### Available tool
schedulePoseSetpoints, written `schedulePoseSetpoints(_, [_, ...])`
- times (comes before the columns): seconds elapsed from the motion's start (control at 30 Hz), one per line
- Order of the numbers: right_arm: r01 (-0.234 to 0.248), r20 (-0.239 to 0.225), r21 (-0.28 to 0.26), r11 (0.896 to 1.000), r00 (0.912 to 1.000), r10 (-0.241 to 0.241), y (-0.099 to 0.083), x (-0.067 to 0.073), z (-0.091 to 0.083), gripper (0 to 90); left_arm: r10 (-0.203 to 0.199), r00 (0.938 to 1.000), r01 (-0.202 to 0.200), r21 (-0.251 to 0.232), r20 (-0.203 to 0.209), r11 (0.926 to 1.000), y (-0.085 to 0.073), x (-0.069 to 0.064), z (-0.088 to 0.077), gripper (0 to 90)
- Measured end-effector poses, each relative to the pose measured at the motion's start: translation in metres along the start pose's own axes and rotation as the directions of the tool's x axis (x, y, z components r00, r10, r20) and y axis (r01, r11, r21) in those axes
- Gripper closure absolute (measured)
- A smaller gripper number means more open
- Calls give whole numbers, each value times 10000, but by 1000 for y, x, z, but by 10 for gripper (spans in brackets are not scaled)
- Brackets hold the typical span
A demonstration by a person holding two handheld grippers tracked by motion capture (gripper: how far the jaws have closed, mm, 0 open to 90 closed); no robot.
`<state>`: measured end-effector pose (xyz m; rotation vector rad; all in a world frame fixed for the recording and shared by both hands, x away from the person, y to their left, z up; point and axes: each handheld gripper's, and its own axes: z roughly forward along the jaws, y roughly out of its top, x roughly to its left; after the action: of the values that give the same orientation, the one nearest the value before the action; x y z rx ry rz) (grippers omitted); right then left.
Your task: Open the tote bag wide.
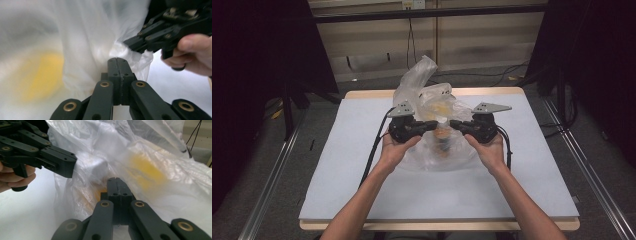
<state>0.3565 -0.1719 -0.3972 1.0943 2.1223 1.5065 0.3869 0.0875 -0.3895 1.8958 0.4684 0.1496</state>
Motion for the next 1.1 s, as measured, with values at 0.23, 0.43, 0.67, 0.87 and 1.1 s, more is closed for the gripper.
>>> schedulePoseSetpoints(0.23, [-137,89,452,9989,9999,133,-21,-3,1,900,-20,9999,28,632,-129,9980,-24,6,-1,900])
schedulePoseSetpoints(0.43, [-297,43,743,9968,9996,294,-35,-5,6,900,-292,9989,331,1093,-371,9935,-48,12,5,900])
schedulePoseSetpoints(0.67, [-474,-17,1166,9920,9988,479,-54,-7,19,900,-526,9978,586,1639,-409,9847,-69,15,20,900])
schedulePoseSetpoints(0.87, [-446,33,1692,9846,9990,447,-68,-11,29,900,-742,9957,842,2124,-546,9736,-84,19,28,900])
schedulePoseSetpoints(1.1, [-360,268,2365,9710,9992,306,-79,-15,36,900,-785,9952,906,2445,-590,9654,-92,21,31,900])
